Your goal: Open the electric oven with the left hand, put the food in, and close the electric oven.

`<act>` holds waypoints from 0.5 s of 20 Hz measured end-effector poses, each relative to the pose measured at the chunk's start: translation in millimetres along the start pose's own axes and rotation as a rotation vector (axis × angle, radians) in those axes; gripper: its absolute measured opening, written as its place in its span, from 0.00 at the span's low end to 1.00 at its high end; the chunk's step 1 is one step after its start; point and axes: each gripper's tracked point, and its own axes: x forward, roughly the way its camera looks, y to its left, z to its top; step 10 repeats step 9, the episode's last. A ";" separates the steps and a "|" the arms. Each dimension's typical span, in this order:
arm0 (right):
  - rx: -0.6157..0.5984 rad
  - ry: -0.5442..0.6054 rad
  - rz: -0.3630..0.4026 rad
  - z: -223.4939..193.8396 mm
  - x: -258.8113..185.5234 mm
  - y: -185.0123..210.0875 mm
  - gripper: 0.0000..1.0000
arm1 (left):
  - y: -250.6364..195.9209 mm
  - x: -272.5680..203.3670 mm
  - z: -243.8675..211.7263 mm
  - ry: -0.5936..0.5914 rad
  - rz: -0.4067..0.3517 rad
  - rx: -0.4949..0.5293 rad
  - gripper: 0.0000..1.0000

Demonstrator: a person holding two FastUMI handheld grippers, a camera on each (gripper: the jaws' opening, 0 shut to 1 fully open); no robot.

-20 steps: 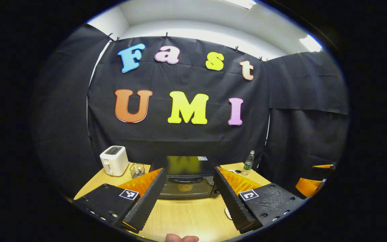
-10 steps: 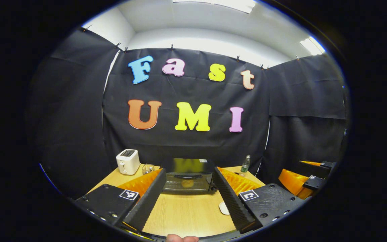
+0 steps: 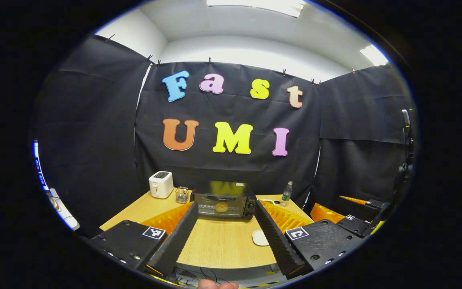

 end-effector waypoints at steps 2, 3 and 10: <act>0.013 0.010 0.002 -1.5 -10.3 -2.2 0.97 | -2.8 -15.0 -2.2 0.003 0.007 0.006 0.93; 0.014 0.015 0.000 -1.3 -15.7 -3.9 0.97 | -2.6 -21.4 -2.1 -0.001 0.011 0.005 0.93; 0.001 0.011 -0.040 2.8 -41.3 -10.4 0.96 | -0.1 -42.4 -1.8 -0.016 0.006 0.015 0.93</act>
